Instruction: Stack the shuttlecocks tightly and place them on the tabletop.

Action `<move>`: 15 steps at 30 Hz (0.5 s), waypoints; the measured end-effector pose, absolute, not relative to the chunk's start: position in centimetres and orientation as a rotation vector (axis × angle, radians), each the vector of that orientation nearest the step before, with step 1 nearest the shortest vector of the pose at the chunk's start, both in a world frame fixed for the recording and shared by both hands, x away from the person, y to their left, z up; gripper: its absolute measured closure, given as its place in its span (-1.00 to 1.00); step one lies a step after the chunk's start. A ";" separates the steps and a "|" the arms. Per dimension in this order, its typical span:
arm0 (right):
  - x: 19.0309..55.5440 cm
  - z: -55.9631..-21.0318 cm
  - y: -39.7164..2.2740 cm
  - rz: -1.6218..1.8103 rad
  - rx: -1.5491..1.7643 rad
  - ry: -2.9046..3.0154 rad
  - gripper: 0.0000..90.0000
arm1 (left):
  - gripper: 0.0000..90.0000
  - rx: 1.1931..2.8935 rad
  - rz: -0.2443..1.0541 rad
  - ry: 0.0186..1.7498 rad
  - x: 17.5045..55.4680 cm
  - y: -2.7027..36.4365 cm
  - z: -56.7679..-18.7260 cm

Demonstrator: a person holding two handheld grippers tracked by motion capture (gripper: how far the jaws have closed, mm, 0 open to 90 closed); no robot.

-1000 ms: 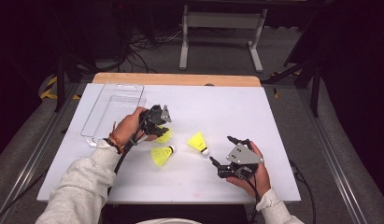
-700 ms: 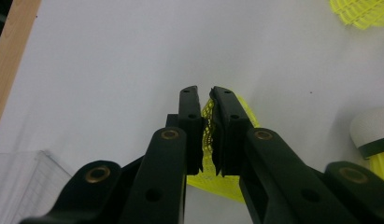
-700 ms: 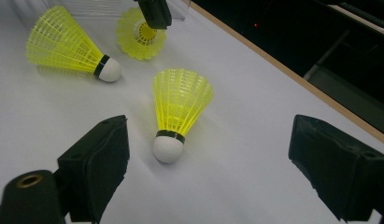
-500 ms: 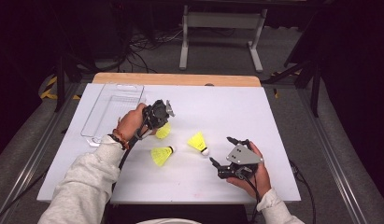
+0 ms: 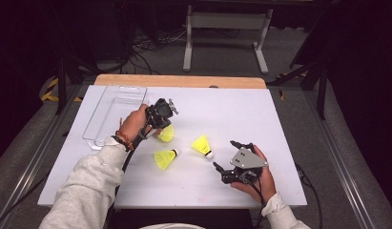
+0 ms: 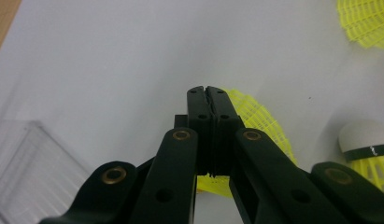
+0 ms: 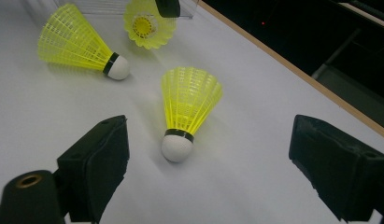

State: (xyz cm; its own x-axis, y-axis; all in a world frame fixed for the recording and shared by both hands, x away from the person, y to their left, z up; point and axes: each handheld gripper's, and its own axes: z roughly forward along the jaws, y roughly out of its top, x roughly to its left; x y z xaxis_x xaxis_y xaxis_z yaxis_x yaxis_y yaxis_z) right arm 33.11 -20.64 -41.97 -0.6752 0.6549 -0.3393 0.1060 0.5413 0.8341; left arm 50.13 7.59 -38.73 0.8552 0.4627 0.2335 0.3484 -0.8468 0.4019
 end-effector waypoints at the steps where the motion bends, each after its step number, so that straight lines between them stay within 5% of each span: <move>1: 33.1 -42.0 -20.7 1.094 0.613 2.133 -0.71 | 0.99 2.683 0.455 0.603 50.2 7.4 -38.8; 15: 33.0 -42.2 -20.5 1.088 0.601 2.151 -0.72 | 0.91 2.685 0.471 0.684 50.8 6.0 -40.2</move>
State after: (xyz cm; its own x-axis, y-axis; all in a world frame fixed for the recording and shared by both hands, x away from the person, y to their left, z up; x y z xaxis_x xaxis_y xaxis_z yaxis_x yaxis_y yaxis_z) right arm 33.02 -20.53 -42.17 -0.6869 0.6430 -0.3388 0.1081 0.5513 0.8273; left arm 50.78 6.00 -40.16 0.8302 0.5068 0.2321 0.3980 -0.8305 0.3897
